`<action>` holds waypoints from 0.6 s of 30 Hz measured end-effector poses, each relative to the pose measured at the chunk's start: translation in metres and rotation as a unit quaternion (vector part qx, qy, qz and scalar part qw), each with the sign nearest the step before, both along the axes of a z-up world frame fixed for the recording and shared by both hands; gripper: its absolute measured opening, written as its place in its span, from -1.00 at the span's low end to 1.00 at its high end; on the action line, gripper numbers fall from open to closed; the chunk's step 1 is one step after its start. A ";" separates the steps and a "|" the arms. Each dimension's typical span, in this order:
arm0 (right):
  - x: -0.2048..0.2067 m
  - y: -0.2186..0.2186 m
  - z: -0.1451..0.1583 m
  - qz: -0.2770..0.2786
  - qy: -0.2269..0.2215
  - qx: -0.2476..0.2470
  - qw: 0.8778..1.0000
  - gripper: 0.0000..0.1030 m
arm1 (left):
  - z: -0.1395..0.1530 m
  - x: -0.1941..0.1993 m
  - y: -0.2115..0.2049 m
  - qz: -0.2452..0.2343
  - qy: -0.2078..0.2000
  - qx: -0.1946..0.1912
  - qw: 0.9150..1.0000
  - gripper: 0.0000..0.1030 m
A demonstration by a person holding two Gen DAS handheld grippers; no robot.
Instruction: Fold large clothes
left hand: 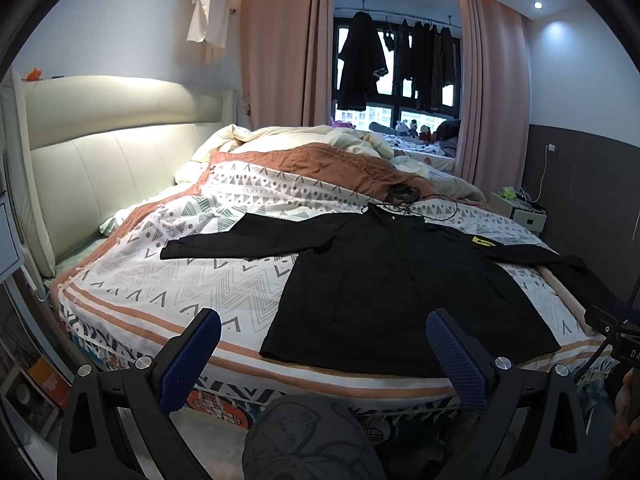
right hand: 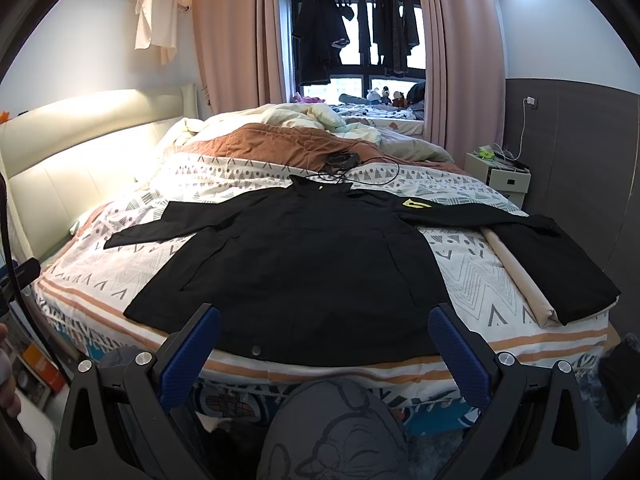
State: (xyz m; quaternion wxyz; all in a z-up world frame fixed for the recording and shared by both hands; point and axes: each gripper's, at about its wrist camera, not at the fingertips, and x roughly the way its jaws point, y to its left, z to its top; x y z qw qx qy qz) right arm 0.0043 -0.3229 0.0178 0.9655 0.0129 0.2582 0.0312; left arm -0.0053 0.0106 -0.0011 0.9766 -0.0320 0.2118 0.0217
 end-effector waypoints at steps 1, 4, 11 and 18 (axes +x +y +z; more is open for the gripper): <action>-0.001 0.000 0.000 0.000 0.000 -0.002 1.000 1.00 | 0.000 0.000 0.000 -0.001 0.000 -0.001 1.000 0.99; -0.002 0.001 0.003 0.003 -0.001 -0.009 1.000 1.00 | 0.001 0.001 0.001 -0.003 0.002 0.000 1.000 0.99; -0.002 0.006 0.011 0.013 -0.004 -0.011 1.000 1.00 | 0.001 0.002 0.005 -0.002 0.003 -0.003 1.000 0.99; 0.004 0.006 0.009 0.027 0.008 0.008 1.000 1.00 | 0.002 0.002 0.011 -0.007 0.007 -0.011 1.000 0.99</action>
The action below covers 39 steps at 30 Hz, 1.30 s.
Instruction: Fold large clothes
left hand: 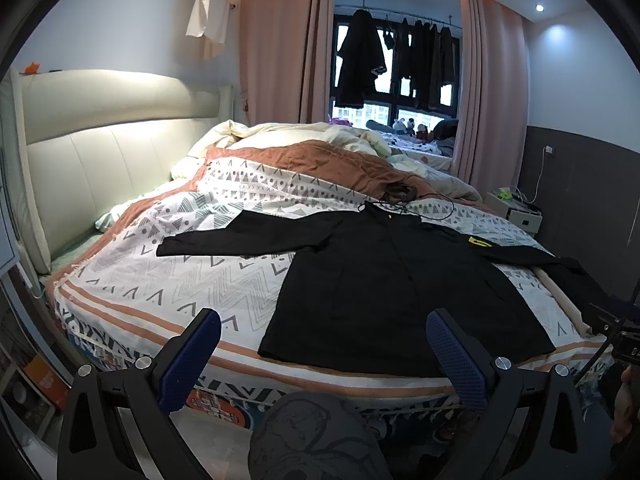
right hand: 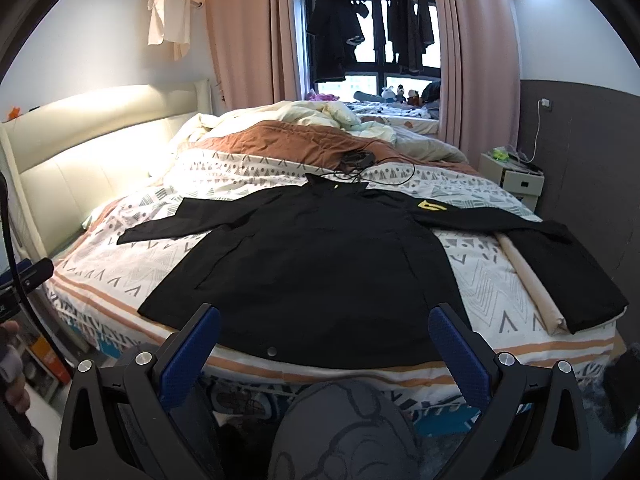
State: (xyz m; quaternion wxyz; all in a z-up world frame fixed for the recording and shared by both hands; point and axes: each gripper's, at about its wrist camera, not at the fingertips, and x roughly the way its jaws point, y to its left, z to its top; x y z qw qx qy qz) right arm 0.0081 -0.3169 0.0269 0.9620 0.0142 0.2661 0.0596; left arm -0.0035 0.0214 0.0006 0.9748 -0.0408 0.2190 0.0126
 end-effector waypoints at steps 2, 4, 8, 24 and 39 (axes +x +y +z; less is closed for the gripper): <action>0.003 -0.001 0.000 0.003 -0.001 0.007 1.000 1.00 | 0.001 0.000 0.002 0.002 0.002 0.003 1.000 0.99; 0.006 -0.001 -0.001 0.003 -0.004 0.010 1.000 1.00 | 0.001 0.000 0.006 0.008 0.002 0.007 1.000 0.99; 0.020 0.006 -0.002 0.017 -0.005 0.020 1.000 1.00 | 0.001 0.002 0.019 0.030 0.001 0.003 1.000 0.99; 0.113 0.094 0.008 0.085 -0.027 0.012 0.996 1.00 | -0.004 0.056 0.113 0.114 0.023 -0.008 0.993 0.99; 0.218 0.171 -0.010 0.131 -0.020 0.002 0.991 1.00 | -0.022 0.136 0.169 0.183 0.047 0.029 0.982 0.99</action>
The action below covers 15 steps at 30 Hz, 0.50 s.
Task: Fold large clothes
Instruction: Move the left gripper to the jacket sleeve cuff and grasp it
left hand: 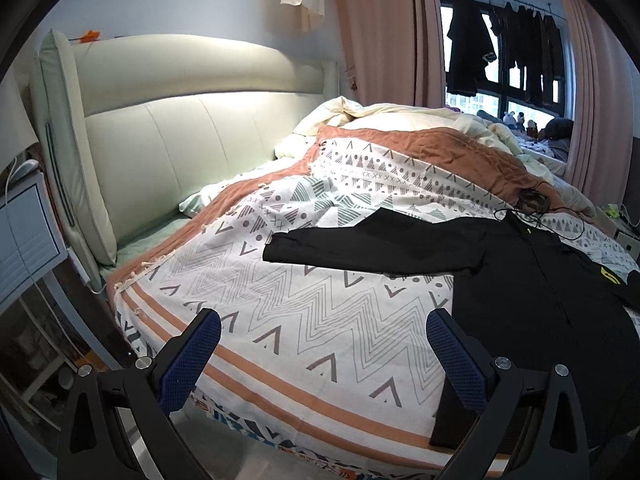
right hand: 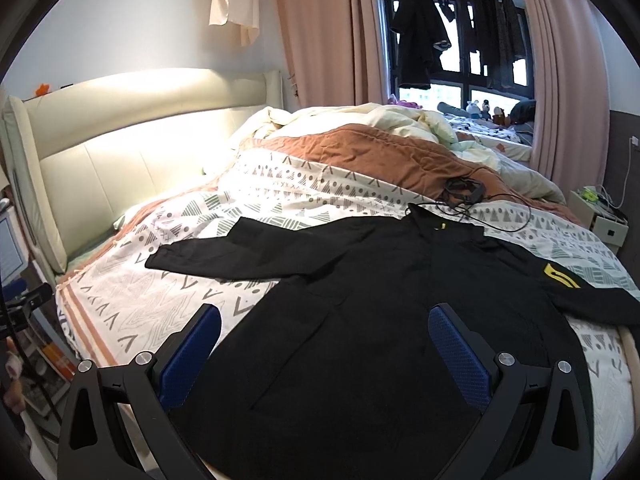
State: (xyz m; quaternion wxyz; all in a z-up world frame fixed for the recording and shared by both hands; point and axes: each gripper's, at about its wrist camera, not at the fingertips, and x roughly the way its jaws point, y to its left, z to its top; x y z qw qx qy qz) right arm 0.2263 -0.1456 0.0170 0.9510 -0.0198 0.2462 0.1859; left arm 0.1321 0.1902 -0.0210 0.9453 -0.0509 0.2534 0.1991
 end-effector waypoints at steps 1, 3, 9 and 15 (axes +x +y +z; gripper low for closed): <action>0.008 0.005 -0.002 0.003 0.002 -0.001 1.000 1.00 | -0.001 0.006 0.004 0.003 0.002 -0.001 1.000 0.99; 0.023 0.013 -0.006 0.008 0.011 -0.002 1.000 1.00 | -0.005 0.017 0.013 0.008 0.007 -0.003 1.000 0.99; 0.065 0.041 -0.020 0.026 0.031 -0.005 0.999 1.00 | -0.019 0.051 0.040 0.034 0.029 -0.004 0.999 0.99; 0.114 0.072 -0.038 0.025 0.051 -0.008 0.998 1.00 | -0.036 0.089 0.074 0.055 0.056 -0.030 0.996 0.97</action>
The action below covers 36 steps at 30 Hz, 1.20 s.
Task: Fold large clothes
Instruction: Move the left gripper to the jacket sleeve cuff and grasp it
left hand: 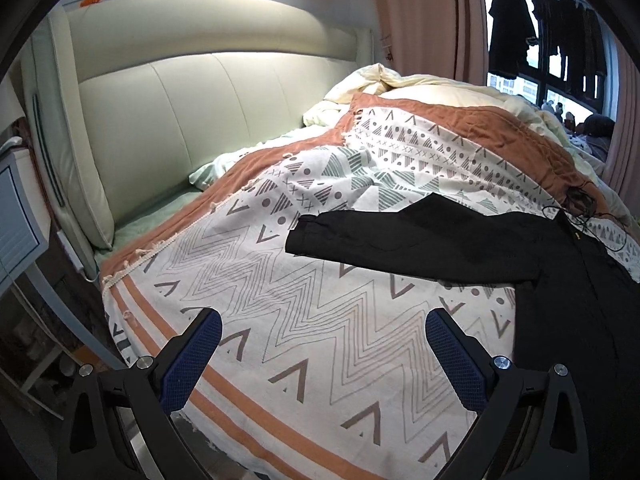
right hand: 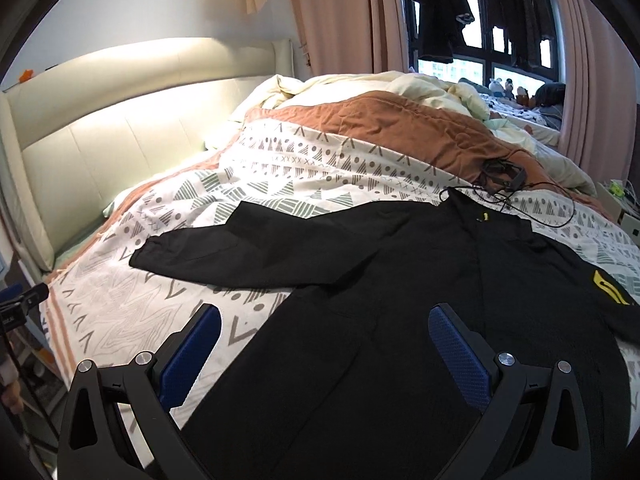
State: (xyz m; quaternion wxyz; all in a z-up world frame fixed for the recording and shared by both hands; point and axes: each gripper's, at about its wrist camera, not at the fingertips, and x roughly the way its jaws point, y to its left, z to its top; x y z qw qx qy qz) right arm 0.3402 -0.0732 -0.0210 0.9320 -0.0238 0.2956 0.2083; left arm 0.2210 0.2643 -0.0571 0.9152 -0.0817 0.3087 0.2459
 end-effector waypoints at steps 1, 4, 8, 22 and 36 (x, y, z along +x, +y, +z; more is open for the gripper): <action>0.007 0.003 -0.003 0.003 0.004 0.004 1.000 1.00 | -0.003 0.007 0.008 0.005 0.006 -0.006 1.000 0.94; 0.029 0.017 -0.014 0.017 0.023 0.006 1.000 1.00 | -0.012 0.024 0.033 0.010 0.011 -0.043 0.999 0.76; 0.059 0.026 -0.027 0.027 0.050 0.012 0.998 1.00 | -0.020 0.046 0.056 0.019 0.011 -0.089 0.996 0.58; 0.143 0.000 -0.071 -0.018 0.125 0.048 0.991 0.63 | -0.073 0.152 0.103 0.055 0.015 -0.253 0.966 0.09; 0.172 -0.045 -0.106 -0.064 0.170 0.083 0.980 0.35 | -0.132 0.200 0.135 0.116 0.027 -0.332 0.936 0.00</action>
